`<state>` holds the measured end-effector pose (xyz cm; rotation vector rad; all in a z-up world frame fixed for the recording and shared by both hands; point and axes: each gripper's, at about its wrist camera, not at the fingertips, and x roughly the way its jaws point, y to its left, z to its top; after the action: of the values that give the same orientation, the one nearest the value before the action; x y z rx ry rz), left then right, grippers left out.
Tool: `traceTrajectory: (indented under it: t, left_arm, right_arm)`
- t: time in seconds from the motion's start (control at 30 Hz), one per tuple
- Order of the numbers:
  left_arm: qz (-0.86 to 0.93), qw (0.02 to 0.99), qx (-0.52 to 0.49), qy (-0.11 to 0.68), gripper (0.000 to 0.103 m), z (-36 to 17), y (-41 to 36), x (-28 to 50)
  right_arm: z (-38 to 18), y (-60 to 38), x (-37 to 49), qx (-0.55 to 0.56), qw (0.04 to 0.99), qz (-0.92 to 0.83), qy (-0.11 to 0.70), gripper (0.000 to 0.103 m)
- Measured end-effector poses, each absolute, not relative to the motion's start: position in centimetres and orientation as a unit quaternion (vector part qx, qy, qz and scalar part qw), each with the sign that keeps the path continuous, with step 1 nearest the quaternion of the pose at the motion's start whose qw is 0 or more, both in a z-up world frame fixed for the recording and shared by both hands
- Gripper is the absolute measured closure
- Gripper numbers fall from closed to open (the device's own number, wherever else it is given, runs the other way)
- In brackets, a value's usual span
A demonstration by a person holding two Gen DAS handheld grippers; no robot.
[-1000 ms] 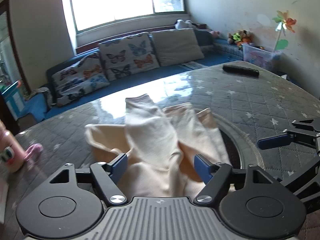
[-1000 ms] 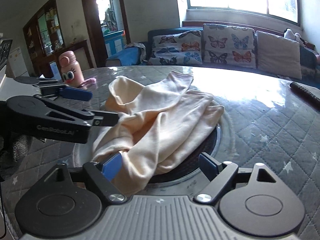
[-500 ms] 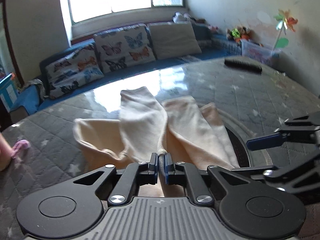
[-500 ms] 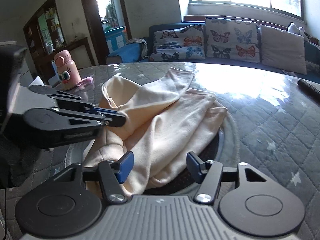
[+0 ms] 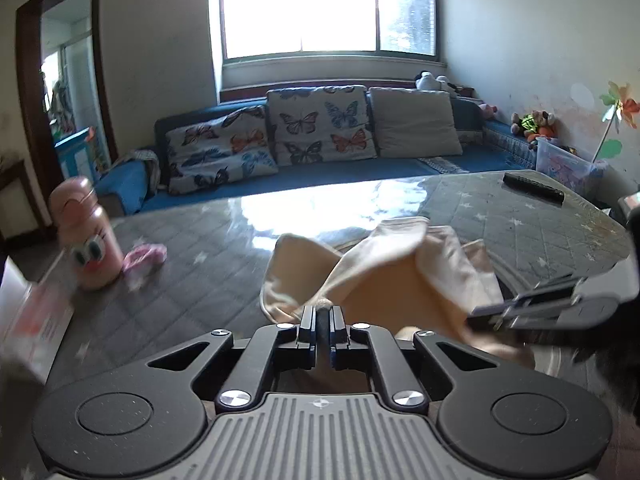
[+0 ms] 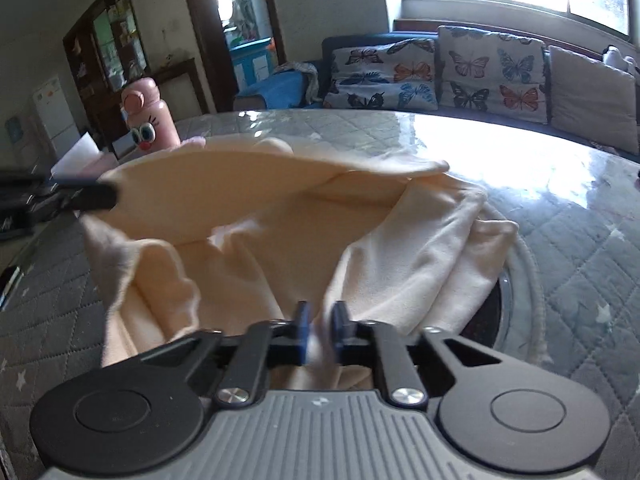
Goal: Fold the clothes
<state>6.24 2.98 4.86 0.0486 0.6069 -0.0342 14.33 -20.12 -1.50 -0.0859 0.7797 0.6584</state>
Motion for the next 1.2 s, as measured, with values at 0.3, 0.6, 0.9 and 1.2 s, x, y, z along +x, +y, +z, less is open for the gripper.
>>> traceTrajectory:
  t: [0.3, 0.6, 0.9, 1.2]
  left_arm:
    - [-0.032, 0.941, 0.009, 0.338, 0.096, 3.4, 5.2, 0.7]
    - [-0.057, 0.937, 0.033, 0.344, 0.086, 4.1, 5.1, -0.4]
    - [-0.116, 0.935, 0.063, 0.328, 0.070, 3.9, 0.6, 5.0]
    - [-0.146, 0.911, 0.096, 0.372, 0.061, -0.4, -3.5, 12.1]
  right_arm:
    - [1.9, -25.0, 9.4, -0.026, 0.877, 0.320, 0.358, 0.101]
    - [2.5, -26.8, 6.6, -0.056, 0.864, 0.321, 0.384, 0.094]
    - [2.1, -24.1, 10.9, -0.082, 0.871, 0.319, 0.365, 0.080]
    - [-0.1, -21.9, 15.5, -0.085, 0.868, 0.315, 0.375, 0.073]
